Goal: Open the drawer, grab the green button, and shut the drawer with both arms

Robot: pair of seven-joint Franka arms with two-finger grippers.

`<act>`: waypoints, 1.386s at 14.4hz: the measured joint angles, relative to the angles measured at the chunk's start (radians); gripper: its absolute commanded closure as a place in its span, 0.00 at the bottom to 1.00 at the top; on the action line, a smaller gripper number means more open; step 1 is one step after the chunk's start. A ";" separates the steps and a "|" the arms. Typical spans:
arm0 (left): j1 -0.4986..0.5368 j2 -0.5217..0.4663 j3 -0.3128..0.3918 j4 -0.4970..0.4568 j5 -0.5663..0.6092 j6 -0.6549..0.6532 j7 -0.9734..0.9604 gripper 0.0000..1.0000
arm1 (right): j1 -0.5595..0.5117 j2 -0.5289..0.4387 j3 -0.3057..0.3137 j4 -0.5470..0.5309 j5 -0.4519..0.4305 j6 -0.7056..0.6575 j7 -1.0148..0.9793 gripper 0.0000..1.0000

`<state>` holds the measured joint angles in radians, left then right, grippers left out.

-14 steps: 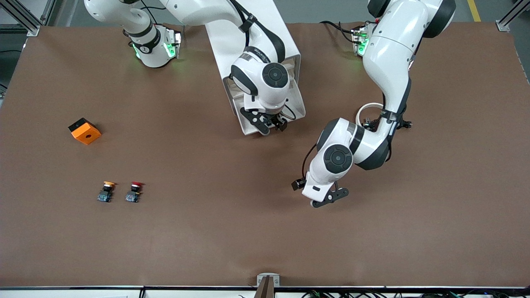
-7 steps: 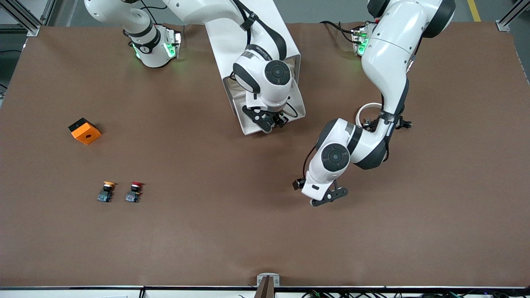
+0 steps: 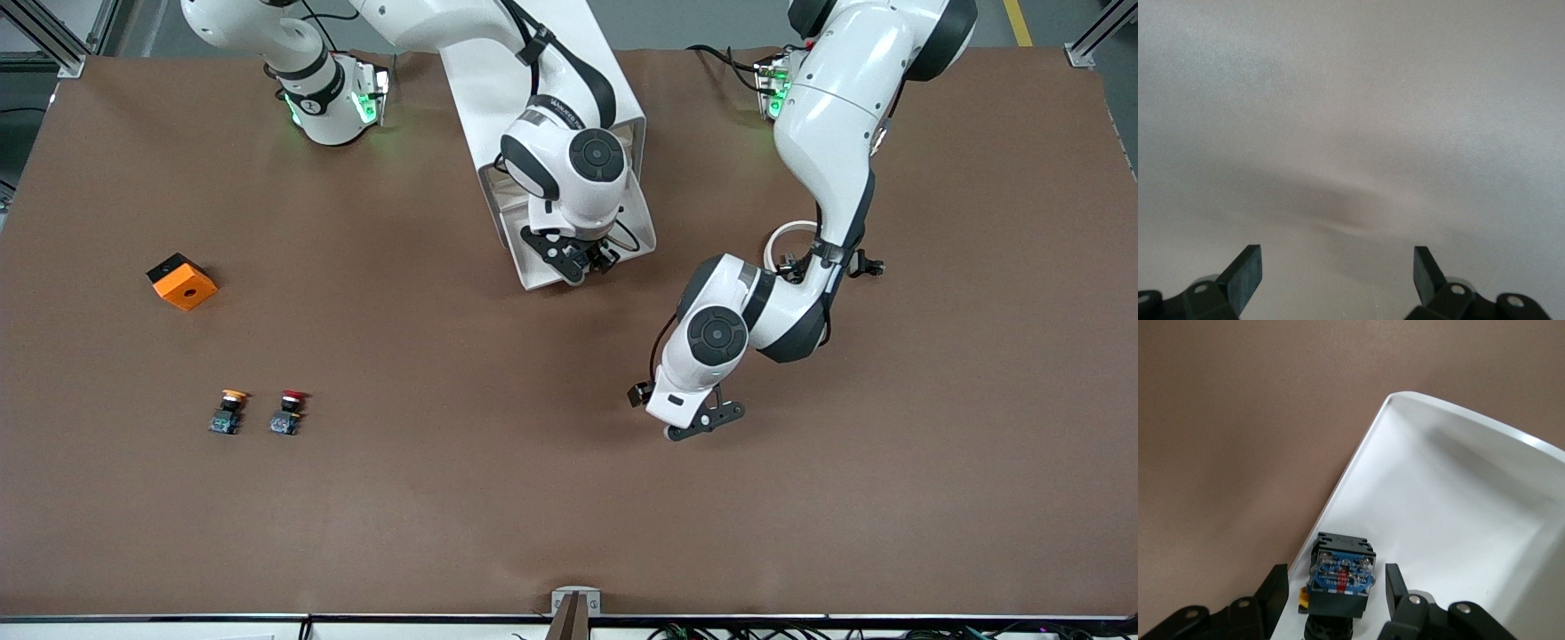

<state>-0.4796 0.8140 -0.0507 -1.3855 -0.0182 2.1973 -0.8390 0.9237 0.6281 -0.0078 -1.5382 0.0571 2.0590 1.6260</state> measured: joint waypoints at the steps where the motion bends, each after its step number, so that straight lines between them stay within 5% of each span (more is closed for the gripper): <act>1: -0.001 -0.004 -0.001 0.000 0.000 0.001 0.000 0.00 | 0.000 0.000 0.000 0.000 0.000 0.000 0.000 0.80; 2: -0.002 -0.009 -0.003 -0.001 0.000 0.001 0.000 0.00 | 0.000 0.000 0.000 0.000 0.000 0.000 0.000 1.00; 11: -0.007 -0.092 -0.025 -0.057 0.000 -0.001 0.000 0.00 | 0.000 0.000 -0.003 0.010 0.000 -0.017 0.000 1.00; 20: -0.008 -0.092 -0.056 -0.109 0.000 0.000 0.000 0.00 | -0.133 -0.057 -0.025 0.221 0.024 -0.290 -0.237 1.00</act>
<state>-0.4880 0.7223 -0.1066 -1.4947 -0.0181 2.1971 -0.8390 0.7907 0.5706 -0.0332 -1.3168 0.0809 1.7689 1.3889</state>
